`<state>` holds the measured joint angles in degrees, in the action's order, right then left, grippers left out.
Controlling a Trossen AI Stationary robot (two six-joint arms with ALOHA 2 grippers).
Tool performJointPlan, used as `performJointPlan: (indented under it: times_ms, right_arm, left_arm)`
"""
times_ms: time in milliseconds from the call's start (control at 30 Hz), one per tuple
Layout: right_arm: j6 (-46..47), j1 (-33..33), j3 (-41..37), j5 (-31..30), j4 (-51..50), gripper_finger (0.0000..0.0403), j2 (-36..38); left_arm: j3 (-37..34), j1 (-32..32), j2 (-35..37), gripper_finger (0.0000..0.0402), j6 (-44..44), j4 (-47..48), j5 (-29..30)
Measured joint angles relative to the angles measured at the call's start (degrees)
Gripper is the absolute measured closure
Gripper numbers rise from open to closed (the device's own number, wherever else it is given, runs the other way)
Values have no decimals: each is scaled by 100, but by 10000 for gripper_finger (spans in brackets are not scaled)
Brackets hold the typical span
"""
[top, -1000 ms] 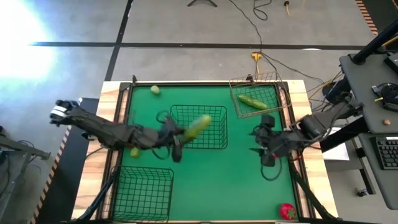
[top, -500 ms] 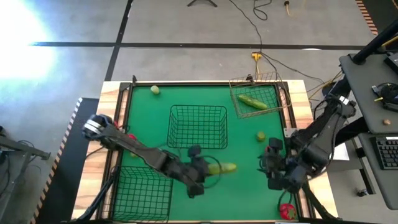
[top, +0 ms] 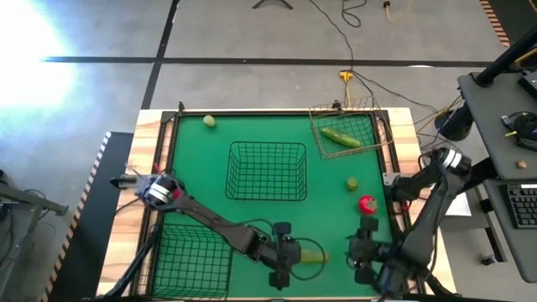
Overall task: Sort produce into baskets
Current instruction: Put the green cucumber into the gold wire basket
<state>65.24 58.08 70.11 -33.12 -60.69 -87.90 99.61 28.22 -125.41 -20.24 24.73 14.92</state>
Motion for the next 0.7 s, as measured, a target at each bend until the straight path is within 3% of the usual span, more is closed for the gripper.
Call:
performJointPlan:
  times_ms: [133,300,700]
  right_arm:
    - [-135,-69,0,-71,640,202,-543]
    - [-652,-226,-2,-155,1596,202,-1102]
    - [-1820,-853,-4,-68,3271,202,-1692]
  left_arm:
    - [-2,11,-327,231,-324,32,-267]
    - [-11,95,-759,203,-513,-24,-167]
    - [-14,275,-740,158,-402,37,264]
